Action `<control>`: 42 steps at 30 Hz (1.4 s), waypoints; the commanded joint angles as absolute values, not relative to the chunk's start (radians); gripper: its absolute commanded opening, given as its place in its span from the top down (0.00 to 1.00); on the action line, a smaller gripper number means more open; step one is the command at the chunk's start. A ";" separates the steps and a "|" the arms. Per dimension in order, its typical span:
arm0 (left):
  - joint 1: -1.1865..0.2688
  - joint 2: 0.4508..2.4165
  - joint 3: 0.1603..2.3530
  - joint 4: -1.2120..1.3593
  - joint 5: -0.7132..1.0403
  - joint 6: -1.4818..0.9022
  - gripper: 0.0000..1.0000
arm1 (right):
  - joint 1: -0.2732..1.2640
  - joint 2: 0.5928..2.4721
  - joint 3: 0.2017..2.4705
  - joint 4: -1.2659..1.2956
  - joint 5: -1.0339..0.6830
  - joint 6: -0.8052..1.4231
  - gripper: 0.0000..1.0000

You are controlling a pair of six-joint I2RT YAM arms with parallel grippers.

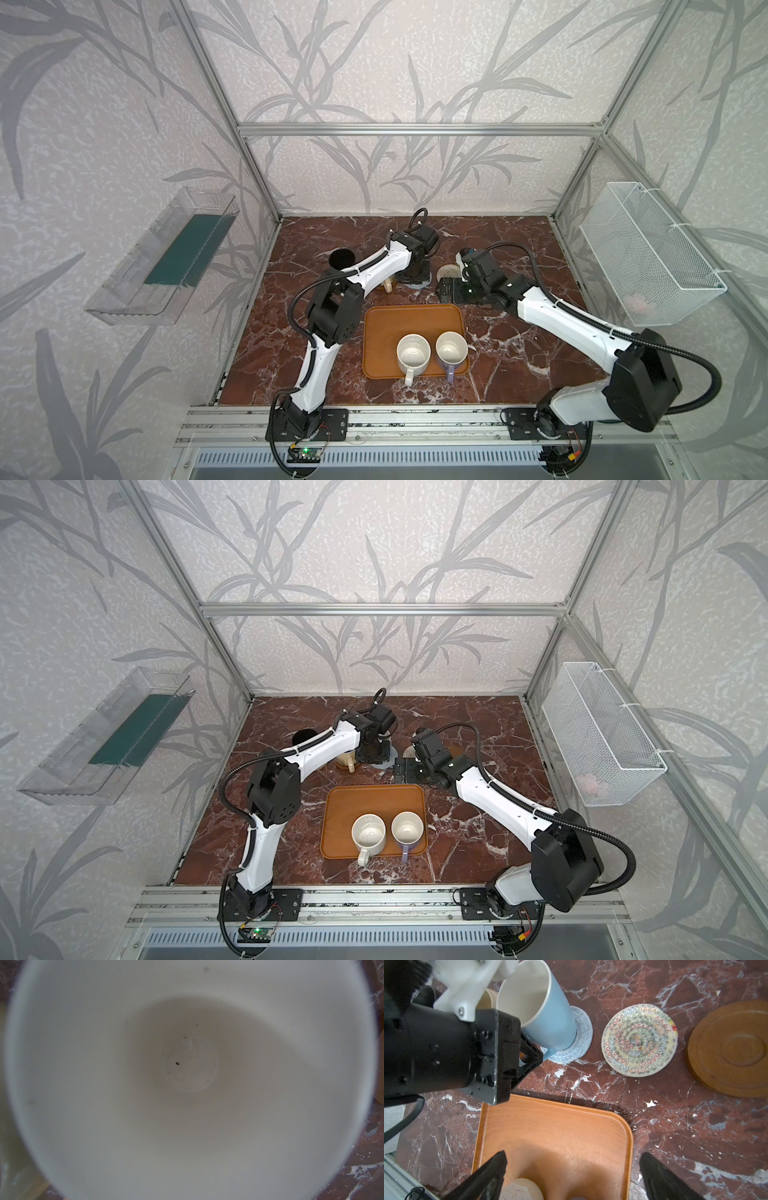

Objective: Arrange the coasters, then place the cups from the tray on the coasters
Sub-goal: 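Lower the light blue mug onto the blue woven coaster with the left gripper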

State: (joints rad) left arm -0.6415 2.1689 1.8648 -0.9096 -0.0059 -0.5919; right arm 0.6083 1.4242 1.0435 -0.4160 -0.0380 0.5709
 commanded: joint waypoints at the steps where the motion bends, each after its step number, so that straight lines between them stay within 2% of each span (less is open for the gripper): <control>1: -0.648 2.167 1.885 -0.884 -0.010 -0.609 0.80 | 0.606 1.411 1.042 -0.414 -0.041 0.561 0.01; 8: -0.649 2.170 1.884 -0.885 -0.006 -0.604 0.74 | 0.605 1.420 1.037 -0.413 -0.044 0.565 0.01; 27: -0.651 2.108 1.862 -0.878 0.025 -0.619 0.69 | 0.605 1.437 1.033 -0.414 -0.043 0.565 0.01; 42: -0.651 2.055 1.831 -0.865 0.037 -0.616 0.54 | 0.605 1.419 1.042 -0.448 -0.048 0.542 0.01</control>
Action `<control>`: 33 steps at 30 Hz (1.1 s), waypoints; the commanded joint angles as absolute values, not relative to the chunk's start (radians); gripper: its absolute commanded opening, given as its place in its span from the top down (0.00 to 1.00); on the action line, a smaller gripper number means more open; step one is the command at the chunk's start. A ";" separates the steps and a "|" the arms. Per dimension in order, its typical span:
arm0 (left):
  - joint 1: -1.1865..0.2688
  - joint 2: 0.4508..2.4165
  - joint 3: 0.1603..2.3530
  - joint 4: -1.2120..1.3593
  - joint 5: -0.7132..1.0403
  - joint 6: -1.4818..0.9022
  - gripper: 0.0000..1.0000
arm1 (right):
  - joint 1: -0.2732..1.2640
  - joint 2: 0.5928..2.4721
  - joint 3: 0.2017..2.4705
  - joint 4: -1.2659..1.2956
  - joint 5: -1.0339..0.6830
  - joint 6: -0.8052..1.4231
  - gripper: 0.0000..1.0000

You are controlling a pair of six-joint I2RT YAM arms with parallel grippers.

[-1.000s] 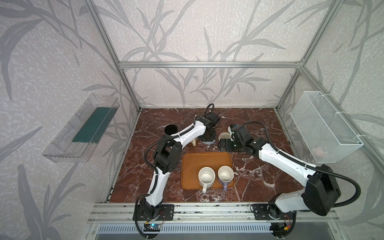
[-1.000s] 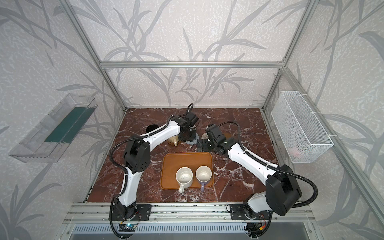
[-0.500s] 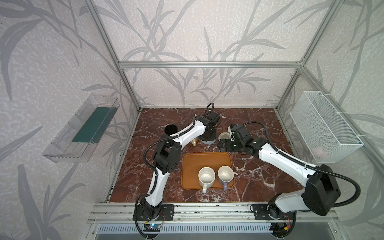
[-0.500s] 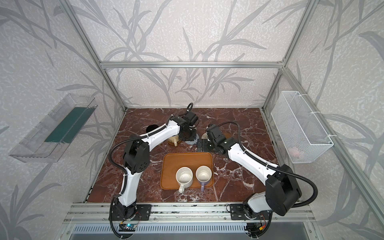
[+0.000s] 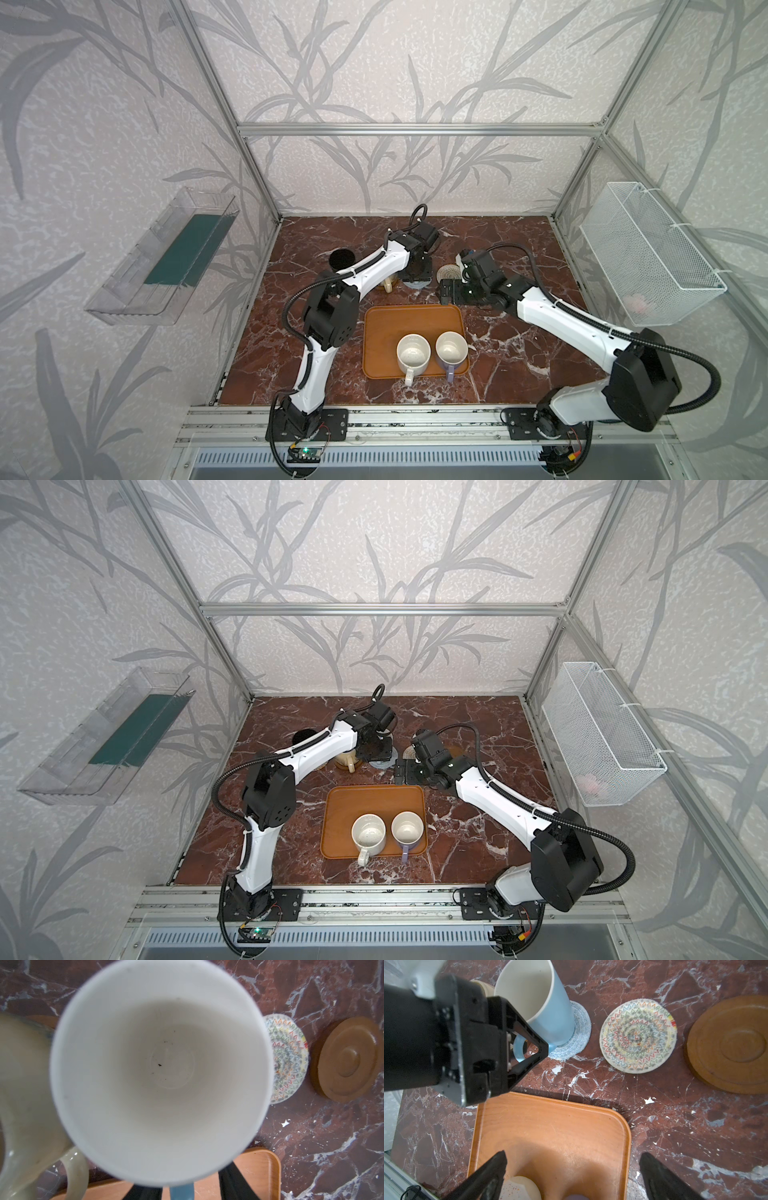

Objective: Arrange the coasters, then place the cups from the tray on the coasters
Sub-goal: 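Lower the light blue mug onto the blue woven coaster with the left gripper, then open and raise the left gripper while the right gripper moves over the tray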

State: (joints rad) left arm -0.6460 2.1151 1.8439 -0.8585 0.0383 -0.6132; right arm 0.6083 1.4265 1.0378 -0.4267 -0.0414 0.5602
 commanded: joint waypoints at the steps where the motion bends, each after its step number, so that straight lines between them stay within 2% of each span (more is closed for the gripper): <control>1: -0.651 2.050 1.827 -0.865 0.034 -0.614 0.54 | 0.604 1.417 1.040 -0.448 -0.048 0.538 0.01; 6: -0.651 2.023 1.810 -0.864 0.028 -0.612 0.48 | 0.605 1.407 1.040 -0.451 -0.040 0.528 0.01; 10: -0.652 1.988 1.780 -0.852 0.039 -0.612 0.38 | 0.605 1.395 1.039 -0.454 -0.057 0.519 0.01; 15: -0.654 1.903 1.722 -0.820 0.042 -0.615 0.23 | 0.605 1.375 1.038 -0.450 -0.088 0.491 0.01; 23: -0.653 1.731 1.581 -0.764 0.113 -0.584 0.11 | 0.631 1.300 1.042 -0.463 -0.179 0.409 0.01; 26: -0.652 1.645 1.519 -0.753 0.125 -0.560 0.08 | 0.665 1.284 1.072 -0.544 -0.144 0.394 0.01; 33: -0.641 1.462 1.366 -0.708 0.105 -0.537 0.08 | 0.698 1.285 1.123 -0.675 -0.177 0.420 0.01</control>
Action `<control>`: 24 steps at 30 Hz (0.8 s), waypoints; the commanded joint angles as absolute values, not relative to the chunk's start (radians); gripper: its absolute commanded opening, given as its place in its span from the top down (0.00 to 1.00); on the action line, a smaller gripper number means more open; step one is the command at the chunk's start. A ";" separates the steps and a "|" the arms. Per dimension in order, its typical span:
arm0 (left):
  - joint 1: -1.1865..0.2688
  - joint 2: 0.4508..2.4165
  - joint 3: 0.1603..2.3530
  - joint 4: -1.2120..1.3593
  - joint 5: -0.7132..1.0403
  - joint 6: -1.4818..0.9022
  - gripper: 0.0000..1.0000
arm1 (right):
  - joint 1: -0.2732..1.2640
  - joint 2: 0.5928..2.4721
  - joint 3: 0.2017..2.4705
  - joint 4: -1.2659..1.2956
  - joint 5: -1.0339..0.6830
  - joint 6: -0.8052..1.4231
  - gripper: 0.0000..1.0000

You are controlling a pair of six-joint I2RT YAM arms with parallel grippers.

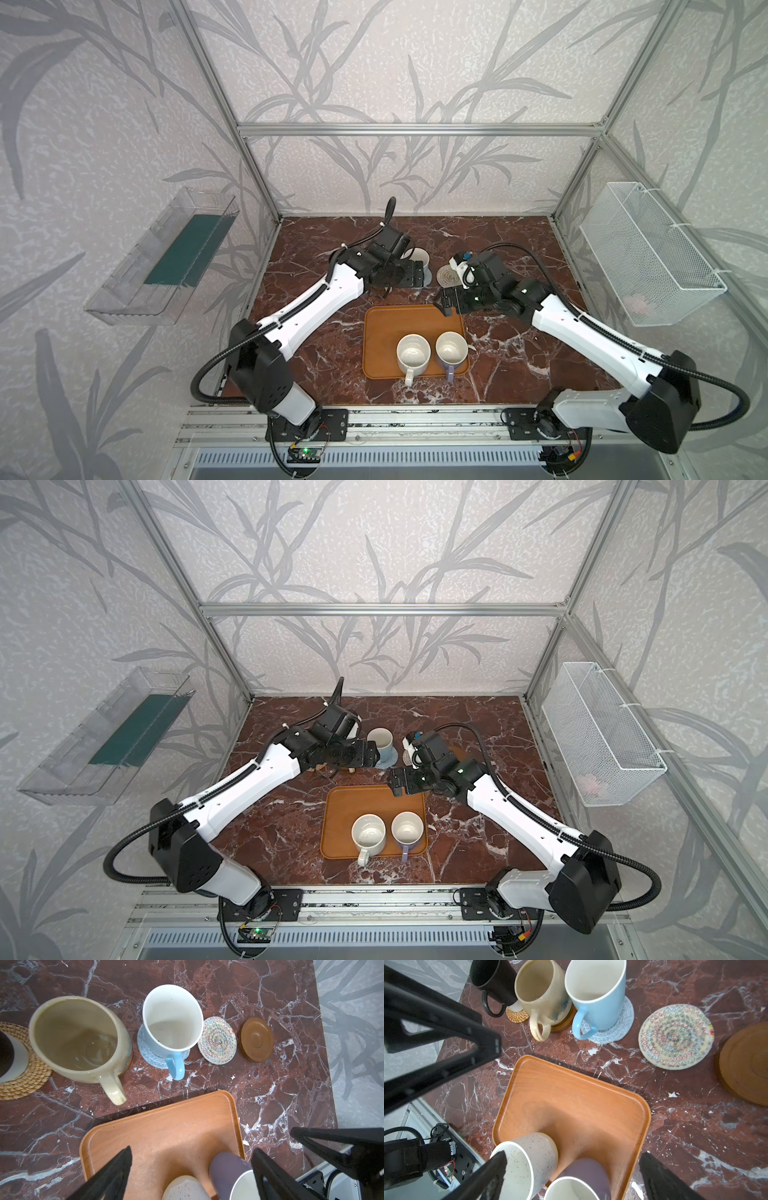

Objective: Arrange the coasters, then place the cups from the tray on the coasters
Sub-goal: 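Open and raise the left gripper while the right gripper moves over the tray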

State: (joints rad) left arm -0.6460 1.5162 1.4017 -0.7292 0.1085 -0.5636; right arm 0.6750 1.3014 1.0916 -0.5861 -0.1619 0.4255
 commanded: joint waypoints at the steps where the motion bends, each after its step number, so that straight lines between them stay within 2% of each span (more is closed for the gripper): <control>1: -0.637 1.447 1.351 -0.711 0.107 -0.535 0.08 | 0.715 1.285 1.128 -0.688 -0.165 0.415 0.01; 7: -0.627 1.336 1.245 -0.673 0.194 -0.510 0.09 | 0.892 1.279 1.158 -0.761 -0.037 0.433 0.01; 15: -0.624 1.236 1.127 -0.639 0.200 -0.557 0.08 | 1.100 1.334 1.172 -0.808 0.081 0.560 0.01; 24: -0.613 1.190 1.089 -0.699 0.174 -0.593 0.08 | 1.212 1.339 1.159 -0.811 0.133 0.598 0.06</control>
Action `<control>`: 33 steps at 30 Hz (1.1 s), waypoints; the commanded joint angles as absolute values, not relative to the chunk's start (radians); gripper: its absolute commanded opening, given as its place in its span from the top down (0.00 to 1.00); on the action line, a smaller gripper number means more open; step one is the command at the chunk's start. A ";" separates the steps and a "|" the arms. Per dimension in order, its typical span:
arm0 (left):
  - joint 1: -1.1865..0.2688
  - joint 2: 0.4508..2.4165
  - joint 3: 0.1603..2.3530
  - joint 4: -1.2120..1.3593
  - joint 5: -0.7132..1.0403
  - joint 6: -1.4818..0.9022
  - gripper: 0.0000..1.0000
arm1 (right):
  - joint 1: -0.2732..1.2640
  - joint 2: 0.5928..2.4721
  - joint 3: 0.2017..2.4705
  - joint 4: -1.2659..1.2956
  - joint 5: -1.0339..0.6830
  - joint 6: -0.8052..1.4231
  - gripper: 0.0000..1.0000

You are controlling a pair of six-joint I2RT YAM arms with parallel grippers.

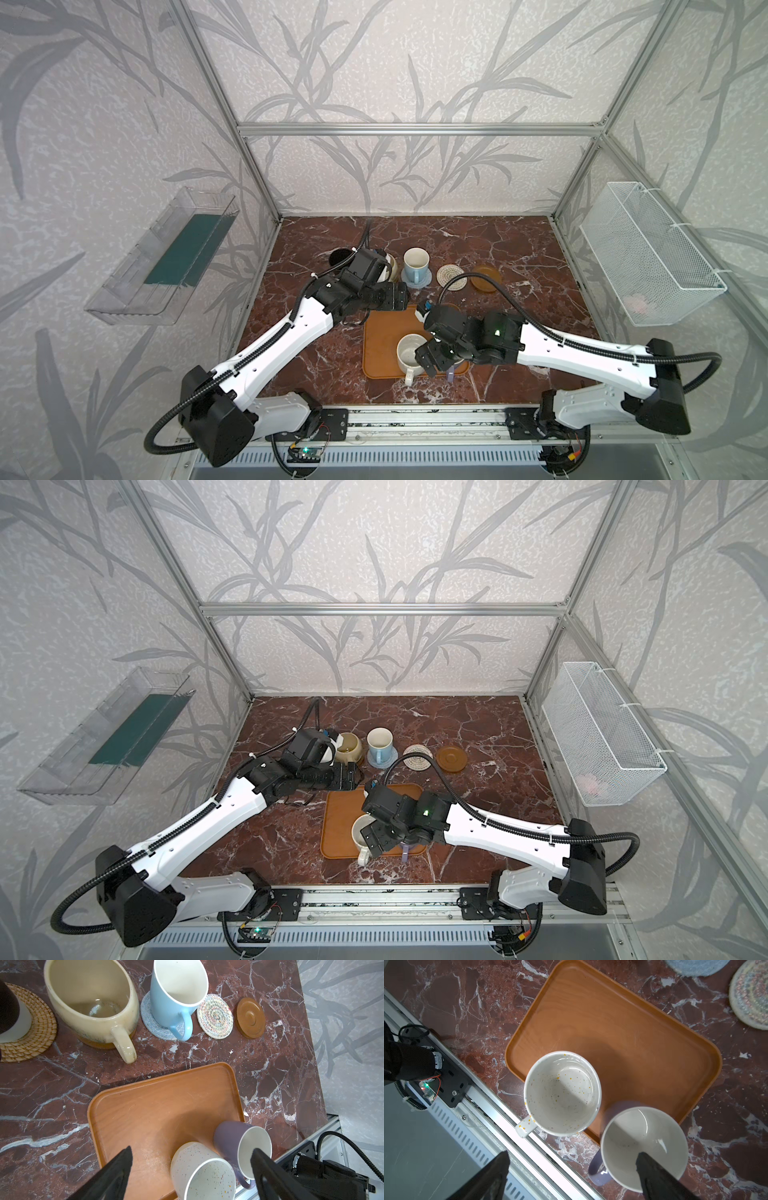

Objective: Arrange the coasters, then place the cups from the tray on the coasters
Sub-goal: 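Open and raise the left gripper while the right gripper moves over the tray, then lower the right gripper into the white speckled mug on the tray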

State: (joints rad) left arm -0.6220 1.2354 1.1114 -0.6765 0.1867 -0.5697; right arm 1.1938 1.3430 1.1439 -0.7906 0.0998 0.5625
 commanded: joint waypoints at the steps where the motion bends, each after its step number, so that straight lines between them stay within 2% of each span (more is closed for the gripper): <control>1: -0.610 1.180 1.076 -0.694 0.178 -0.604 0.08 | 1.215 1.340 1.153 -0.806 0.121 0.606 0.06; 7: -0.587 1.141 1.005 -0.674 0.198 -0.619 0.08 | 1.244 1.387 1.151 -0.797 0.080 0.612 0.12; 14: -0.577 1.115 0.953 -0.727 0.121 -0.658 0.09 | 1.265 1.466 1.194 -0.815 0.040 0.598 0.15; 26: -0.574 1.029 0.883 -0.679 0.138 -0.684 0.09 | 1.264 1.555 1.274 -0.933 0.082 0.689 0.16; 33: -0.567 1.021 0.860 -0.672 0.131 -0.692 0.09 | 1.267 1.594 1.287 -0.927 0.022 0.709 0.16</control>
State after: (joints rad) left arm -0.5747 1.0382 0.8814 -0.6731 0.1505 -0.6750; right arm 1.2587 1.5700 1.2640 -0.8989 0.0437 0.6853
